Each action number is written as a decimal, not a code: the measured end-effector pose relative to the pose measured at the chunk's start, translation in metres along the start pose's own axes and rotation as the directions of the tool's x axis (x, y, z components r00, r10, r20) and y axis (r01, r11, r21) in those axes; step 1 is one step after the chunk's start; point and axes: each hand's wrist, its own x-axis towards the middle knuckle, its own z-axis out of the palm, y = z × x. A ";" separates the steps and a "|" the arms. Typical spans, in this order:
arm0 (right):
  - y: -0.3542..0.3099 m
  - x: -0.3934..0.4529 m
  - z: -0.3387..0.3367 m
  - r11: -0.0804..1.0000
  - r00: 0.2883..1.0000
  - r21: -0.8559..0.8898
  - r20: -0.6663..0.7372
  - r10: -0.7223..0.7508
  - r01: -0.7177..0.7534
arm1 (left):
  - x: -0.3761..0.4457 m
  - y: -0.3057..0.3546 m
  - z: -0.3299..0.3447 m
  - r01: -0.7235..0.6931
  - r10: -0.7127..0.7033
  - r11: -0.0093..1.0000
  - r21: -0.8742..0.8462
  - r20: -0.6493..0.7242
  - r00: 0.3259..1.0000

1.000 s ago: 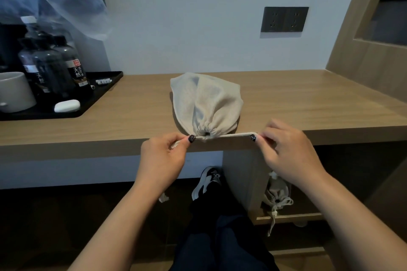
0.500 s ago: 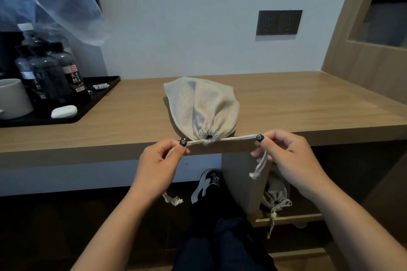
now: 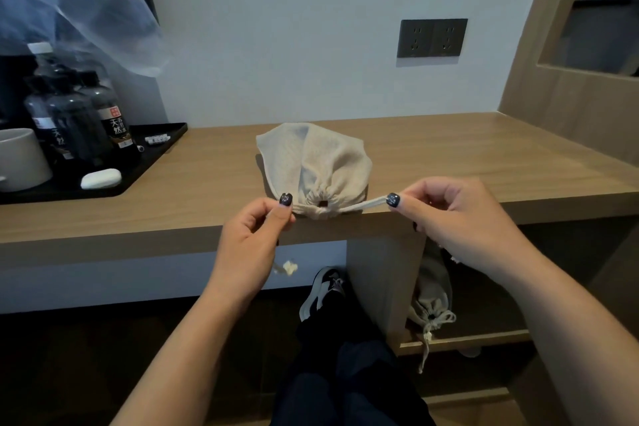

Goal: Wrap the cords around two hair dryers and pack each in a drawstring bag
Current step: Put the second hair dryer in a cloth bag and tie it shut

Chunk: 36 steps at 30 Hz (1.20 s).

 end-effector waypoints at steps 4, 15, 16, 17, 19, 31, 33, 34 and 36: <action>-0.022 0.011 -0.014 0.998 0.996 -0.060 0.087 -0.019 0.024 | 0.014 0.016 0.009 -0.050 0.056 0.993 -0.106 0.058 0.997; -0.082 0.038 -0.027 0.943 0.962 -0.225 0.177 -0.209 0.246 | 0.044 0.036 0.044 -0.125 0.139 0.989 -0.075 0.239 0.961; -0.085 0.040 -0.026 0.939 0.957 -0.226 0.193 -0.217 0.259 | 0.044 0.033 0.044 -0.138 0.147 0.989 -0.053 0.261 0.954; -0.088 0.042 -0.025 0.937 0.951 -0.222 0.209 -0.226 0.271 | 0.043 0.030 0.044 -0.152 0.152 0.988 -0.025 0.287 0.946; -0.093 0.046 -0.020 0.935 0.941 -0.198 0.235 -0.245 0.293 | 0.040 0.025 0.044 -0.169 0.146 0.985 0.037 0.350 0.925; -0.106 0.087 0.027 0.967 0.917 -0.101 0.354 -0.184 0.233 | 0.025 0.022 0.035 0.019 -0.011 1.000 -0.010 0.509 0.861; -0.101 0.094 0.037 0.985 0.917 -0.056 0.376 -0.132 0.164 | 0.025 0.022 0.035 0.024 -0.004 0.999 -0.033 0.495 0.869; -0.098 0.097 0.041 0.993 0.917 -0.024 0.386 -0.096 0.115 | 0.024 0.022 0.034 0.016 0.004 0.999 -0.037 0.495 0.869; -0.090 0.101 0.045 0.999 0.916 0.049 0.398 -0.039 0.021 | 0.023 0.020 0.034 0.000 0.016 0.999 -0.034 0.487 0.873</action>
